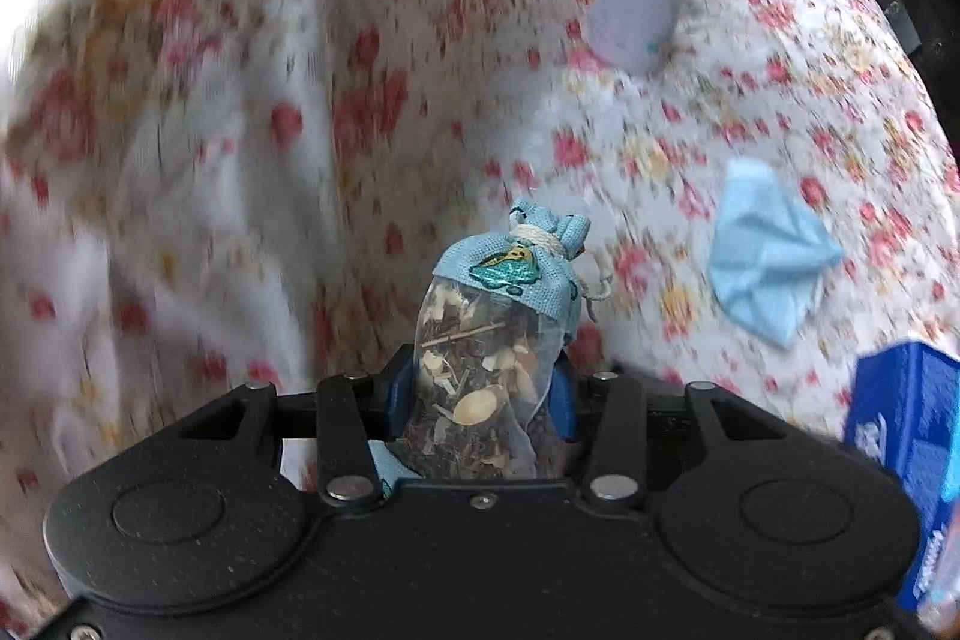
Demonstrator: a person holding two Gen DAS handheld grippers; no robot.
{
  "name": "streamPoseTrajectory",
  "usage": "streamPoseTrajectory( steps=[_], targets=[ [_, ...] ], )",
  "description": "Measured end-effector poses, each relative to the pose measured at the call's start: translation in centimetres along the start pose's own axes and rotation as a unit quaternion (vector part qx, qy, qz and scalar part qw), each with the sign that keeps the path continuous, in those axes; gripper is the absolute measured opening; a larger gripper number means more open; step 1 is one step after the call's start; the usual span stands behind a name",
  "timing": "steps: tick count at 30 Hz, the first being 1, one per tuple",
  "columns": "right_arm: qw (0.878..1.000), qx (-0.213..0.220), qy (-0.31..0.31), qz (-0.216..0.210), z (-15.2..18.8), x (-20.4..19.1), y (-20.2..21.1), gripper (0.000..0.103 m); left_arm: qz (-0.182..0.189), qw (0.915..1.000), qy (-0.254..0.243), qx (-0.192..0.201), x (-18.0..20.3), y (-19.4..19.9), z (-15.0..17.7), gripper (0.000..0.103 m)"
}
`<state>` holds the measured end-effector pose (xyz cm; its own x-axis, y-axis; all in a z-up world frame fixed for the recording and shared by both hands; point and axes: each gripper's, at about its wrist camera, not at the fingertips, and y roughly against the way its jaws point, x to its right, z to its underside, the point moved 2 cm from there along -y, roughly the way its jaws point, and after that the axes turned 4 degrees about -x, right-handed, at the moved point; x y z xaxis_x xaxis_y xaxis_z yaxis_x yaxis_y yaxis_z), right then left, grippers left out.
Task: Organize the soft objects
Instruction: 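Move the right tool from the tin toward the blue face mask while the left tool holds the sachet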
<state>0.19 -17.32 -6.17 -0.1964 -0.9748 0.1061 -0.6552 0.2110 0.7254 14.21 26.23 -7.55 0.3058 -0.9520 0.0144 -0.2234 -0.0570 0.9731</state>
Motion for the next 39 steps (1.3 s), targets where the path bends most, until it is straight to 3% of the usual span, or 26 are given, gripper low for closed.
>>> streamPoseTrajectory(
  steps=[3,7,15,19,21,24,28,35,39],
  targets=[
    [1.0,-0.004,0.017,-0.02,-0.4,-1.1,0.7,0.068,0.012,0.9998,0.007,-0.014,-0.1,0.3,1.2,0.044],
    [0.996,-0.02,-0.014,-0.09,-1.8,-3.1,1.9,0.068,0.03,0.9991,0.017,-0.024,-0.6,0.9,3.1,0.044],
    [0.982,-0.02,0.03,-0.183,-6.7,-11.8,4.7,0.068,0.094,0.9942,0.046,-0.024,-0.8,3.0,7.4,0.044],
    [0.974,-0.043,0.04,-0.217,-8.8,-15.4,5.1,0.068,0.113,0.993,0.034,-0.014,0.6,3.6,10.7,0.044],
    [0.972,-0.061,0.038,-0.225,-9.5,-16.5,4.7,0.068,0.115,0.9931,0.022,-0.012,1.5,3.6,12.0,0.044],
    [0.969,-0.086,0.034,-0.229,-10.2,-17.8,3.6,0.068,0.091,0.9956,-0.005,0.023,3.1,4.4,13.2,0.044],
    [0.968,-0.11,0.032,-0.225,-10.9,-19.5,1.3,0.069,0.123,0.992,-0.019,0.022,4.4,4.9,14.2,0.044],
    [0.957,-0.178,0.012,-0.229,-11.0,-22.3,-3.0,0.069,0.138,0.9902,-0.001,0.024,6.6,5.9,17.1,0.044],
    [0.949,-0.203,0.037,-0.237,-11.1,-24.4,-4.6,0.07,0.137,0.9902,0.013,0.027,6.6,6.2,18.3,0.044]
  ],
)
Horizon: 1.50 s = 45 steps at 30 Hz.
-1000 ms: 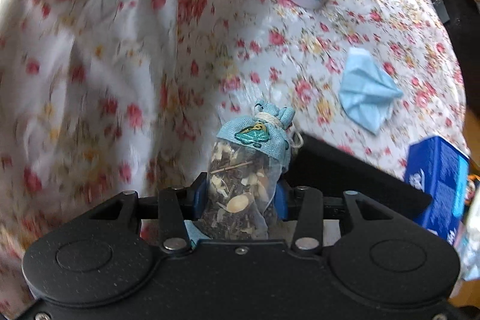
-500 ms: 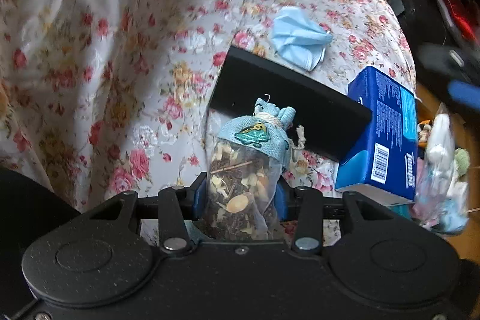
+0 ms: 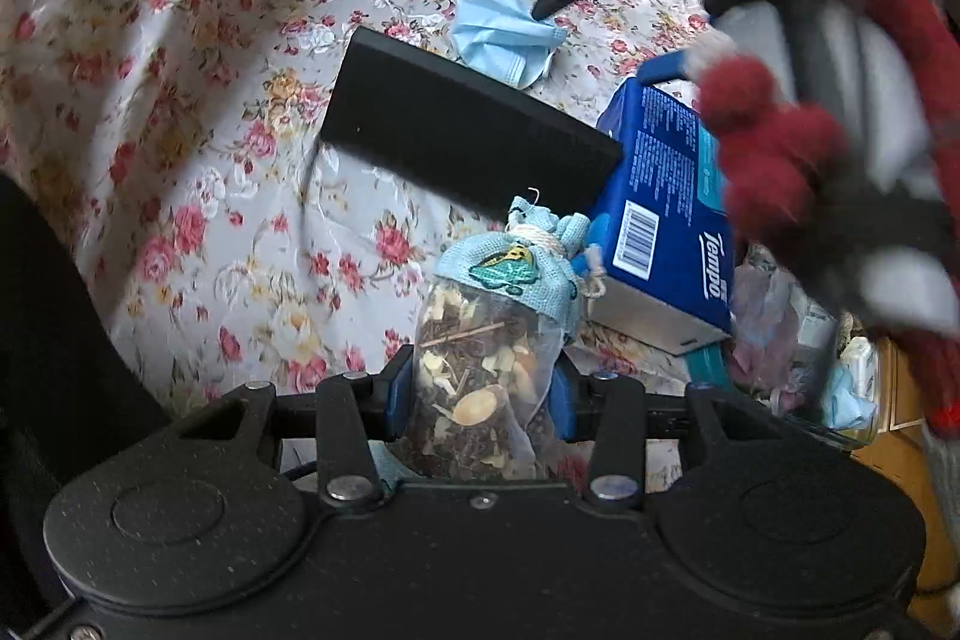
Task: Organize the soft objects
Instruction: 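Move the right tool from the tin toward the blue face mask while the left tool holds the sachet, then grasp the blue face mask with the right tool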
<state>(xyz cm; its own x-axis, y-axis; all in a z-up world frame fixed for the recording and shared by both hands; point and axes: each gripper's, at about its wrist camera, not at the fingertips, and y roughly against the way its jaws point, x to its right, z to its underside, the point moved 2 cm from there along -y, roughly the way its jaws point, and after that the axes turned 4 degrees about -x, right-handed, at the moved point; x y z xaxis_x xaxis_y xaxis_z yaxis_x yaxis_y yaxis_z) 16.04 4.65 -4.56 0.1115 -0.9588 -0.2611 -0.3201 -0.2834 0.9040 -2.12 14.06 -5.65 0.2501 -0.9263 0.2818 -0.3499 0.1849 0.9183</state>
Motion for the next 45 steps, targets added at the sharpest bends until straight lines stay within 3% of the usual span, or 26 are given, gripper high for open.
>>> streamPoseTrajectory(
  steps=[7,16,20,21,23,25,30,33,34,35,37,45],
  targets=[
    [1.0,-0.018,-0.004,-0.016,-3.3,-1.5,-3.1,0.079,-0.03,0.9994,0.006,0.018,0.0,0.2,1.0,0.044],
    [0.996,-0.08,-0.022,0.031,-6.6,-3.0,-9.3,0.08,-0.035,0.9993,-0.007,0.012,0.1,-0.4,1.6,0.044],
    [0.994,-0.093,-0.002,0.061,-6.9,-4.1,-11.3,0.08,-0.033,0.9994,-0.006,0.007,0.0,-0.7,1.6,0.044],
    [0.994,-0.089,0.008,0.068,-7.0,-4.6,-11.6,0.076,-0.033,0.9994,-0.006,0.007,0.0,-0.7,1.6,0.044],
    [0.993,-0.085,0.033,0.078,-7.0,-5.5,-11.9,0.052,-0.032,0.9995,-0.006,0.008,0.0,-0.6,1.6,0.044],
    [0.991,-0.087,0.061,0.081,-6.9,-6.4,-12.1,0.034,-0.031,0.9995,-0.007,0.008,0.0,-0.7,1.6,0.044],
    [0.989,-0.08,0.114,0.056,-6.5,-8.9,-10.8,0.023,-0.029,0.9996,-0.005,0.006,-0.1,-0.7,1.6,0.044],
    [0.987,-0.086,0.137,0.016,-6.0,-10.5,-9.8,0.034,-0.026,0.9996,-0.006,0.005,0.0,-0.7,1.7,0.044],
    [0.986,-0.088,0.144,0.007,-5.8,-11.0,-9.6,0.043,-0.025,0.9997,-0.006,0.005,0.0,-0.7,1.7,0.044],
    [0.984,-0.087,0.155,0.011,-5.6,-11.4,-9.6,0.06,-0.025,0.9997,-0.006,0.006,0.0,-0.7,1.7,0.044],
    [0.982,-0.071,0.169,0.045,-5.3,-12.0,-9.7,0.083,-0.025,0.9996,-0.007,0.007,0.0,-0.7,1.7,0.044],
    [0.979,-0.065,0.172,0.084,-5.7,-13.2,-11.5,0.088,-0.021,0.9998,0.0,0.005,-0.3,-0.7,1.5,0.044]
  ],
)
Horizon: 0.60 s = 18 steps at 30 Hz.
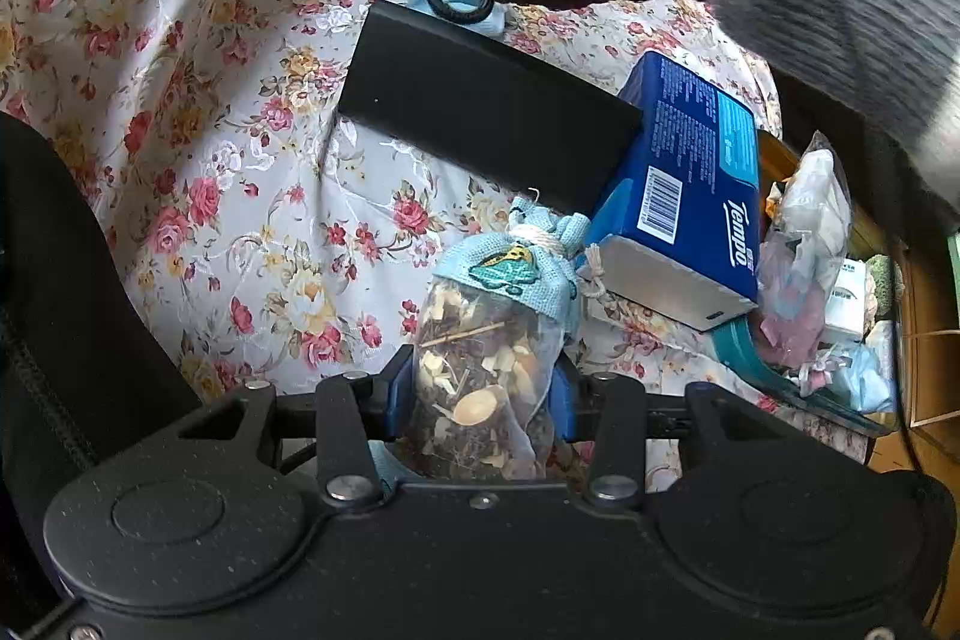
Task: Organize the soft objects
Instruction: 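Grasp the blue face mask with the right tool, then carry the face mask and herbal sachet over the tin with both tools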
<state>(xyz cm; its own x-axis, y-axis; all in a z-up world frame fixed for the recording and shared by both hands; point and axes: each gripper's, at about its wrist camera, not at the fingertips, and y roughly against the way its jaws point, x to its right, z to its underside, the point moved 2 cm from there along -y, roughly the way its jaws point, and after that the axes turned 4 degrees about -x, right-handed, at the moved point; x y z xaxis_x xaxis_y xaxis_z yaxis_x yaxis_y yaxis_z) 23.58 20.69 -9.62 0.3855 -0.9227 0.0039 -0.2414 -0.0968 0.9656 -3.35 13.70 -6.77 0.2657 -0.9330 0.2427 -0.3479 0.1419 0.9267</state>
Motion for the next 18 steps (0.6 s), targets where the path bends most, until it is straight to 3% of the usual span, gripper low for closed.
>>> streamPoseTrajectory(
  steps=[1,3,5,8,10,13,18],
  targets=[
    [1.0,0.001,0.005,0.012,-0.2,-0.2,-0.5,0.087,0.001,1.0,0.002,0.0,-0.1,0.0,0.0,0.044],
    [1.0,-0.002,0.014,0.025,-0.5,-0.3,-1.1,0.074,0.002,1.0,0.005,0.0,-0.1,0.1,-0.1,0.044],
    [0.999,-0.013,0.026,0.026,-0.7,-0.3,-1.8,0.051,0.004,1.0,0.006,-0.001,-0.1,0.1,-0.1,0.044],
    [0.999,-0.016,0.036,0.012,-0.6,-0.6,-1.5,0.039,0.009,0.9999,0.01,0.0,-0.2,0.4,-0.2,0.044],
    [0.999,-0.011,0.049,-0.001,-0.3,-1.1,-0.6,0.039,0.013,0.9998,0.016,0.005,-0.3,0.9,-0.2,0.044],
    [0.996,-0.011,0.068,-0.057,0.3,-2.1,1.6,0.039,0.014,0.9995,0.024,0.015,-0.2,1.7,-0.2,0.044],
    [0.982,-0.02,0.124,-0.14,2.7,-4.5,4.8,0.041,0.021,0.9992,0.029,0.018,0.2,2.8,0.0,0.044]
  ],
)
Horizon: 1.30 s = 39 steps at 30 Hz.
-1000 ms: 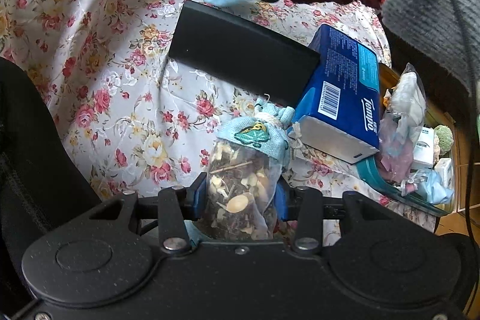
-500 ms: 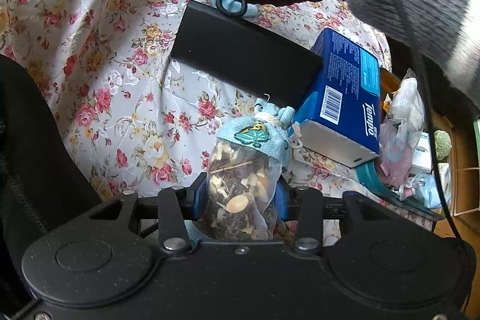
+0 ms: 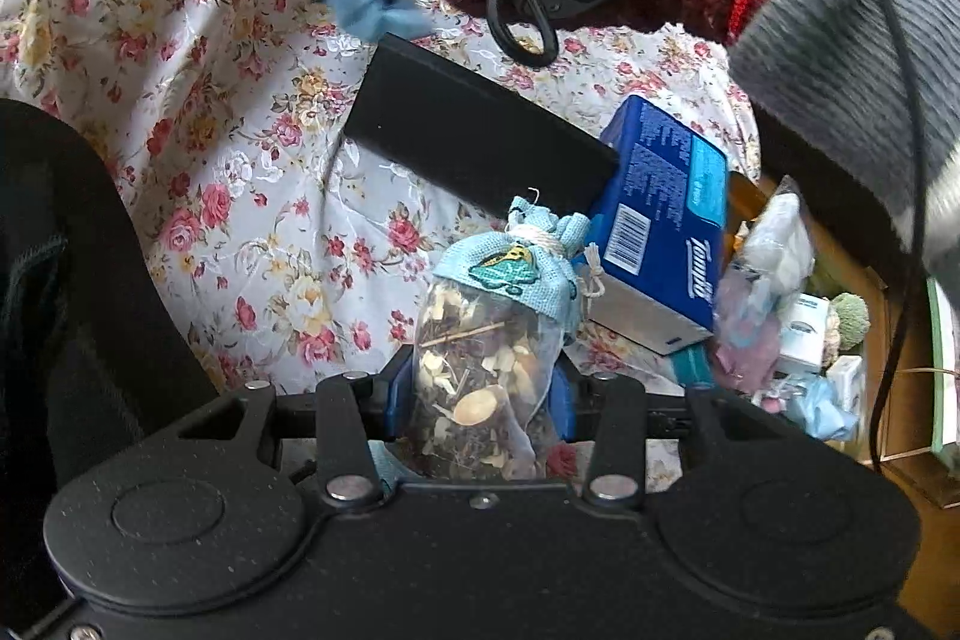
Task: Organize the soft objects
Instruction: 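Carry the face mask and herbal sachet over the tin with both tools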
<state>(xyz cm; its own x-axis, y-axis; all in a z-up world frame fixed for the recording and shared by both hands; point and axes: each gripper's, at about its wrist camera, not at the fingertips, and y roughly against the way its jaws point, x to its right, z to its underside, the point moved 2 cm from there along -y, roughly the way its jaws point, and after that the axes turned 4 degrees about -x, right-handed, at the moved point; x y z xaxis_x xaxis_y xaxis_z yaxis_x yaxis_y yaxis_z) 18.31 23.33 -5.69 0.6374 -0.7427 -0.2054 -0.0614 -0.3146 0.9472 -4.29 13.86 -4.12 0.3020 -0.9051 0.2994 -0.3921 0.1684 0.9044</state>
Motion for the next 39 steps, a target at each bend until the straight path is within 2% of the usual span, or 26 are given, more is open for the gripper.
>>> streamPoseTrajectory(
  steps=[5,9,14,20,25,31,36,39],
  targets=[
    [0.997,-0.017,0.064,-0.041,3.3,-3.3,1.4,0.041,0.002,0.9999,-0.011,-0.003,0.9,0.8,0.6,0.044],
    [0.994,-0.032,0.084,-0.058,6.2,-4.0,2.9,0.041,0.0,0.9996,-0.026,-0.007,1.9,1.4,1.3,0.044],
    [0.993,-0.035,0.101,-0.051,10.4,-3.9,4.9,0.038,-0.007,0.9981,-0.061,-0.007,3.8,2.1,2.8,0.044],
    [0.994,-0.044,0.087,-0.044,14.8,-1.9,7.3,0.038,0.001,0.9923,-0.123,-0.014,6.6,2.9,5.1,0.044],
    [0.998,-0.043,0.033,-0.036,18.9,2.4,9.8,0.038,0.013,0.9838,-0.178,-0.013,8.8,4.0,6.8,0.044],
    [0.998,-0.014,-0.049,-0.02,25.1,8.0,13.9,0.038,0.028,0.9676,-0.251,-0.014,11.2,4.9,9.0,0.044],
    [0.991,0.021,-0.135,-0.005,31.4,12.7,17.3,0.038,0.037,0.9569,-0.287,-0.022,12.5,4.8,9.7,0.044],
    [0.98,0.046,-0.192,0.015,35.1,15.6,18.6,0.038,0.037,0.954,-0.297,-0.025,13.3,4.3,9.3,0.044]
  ],
)
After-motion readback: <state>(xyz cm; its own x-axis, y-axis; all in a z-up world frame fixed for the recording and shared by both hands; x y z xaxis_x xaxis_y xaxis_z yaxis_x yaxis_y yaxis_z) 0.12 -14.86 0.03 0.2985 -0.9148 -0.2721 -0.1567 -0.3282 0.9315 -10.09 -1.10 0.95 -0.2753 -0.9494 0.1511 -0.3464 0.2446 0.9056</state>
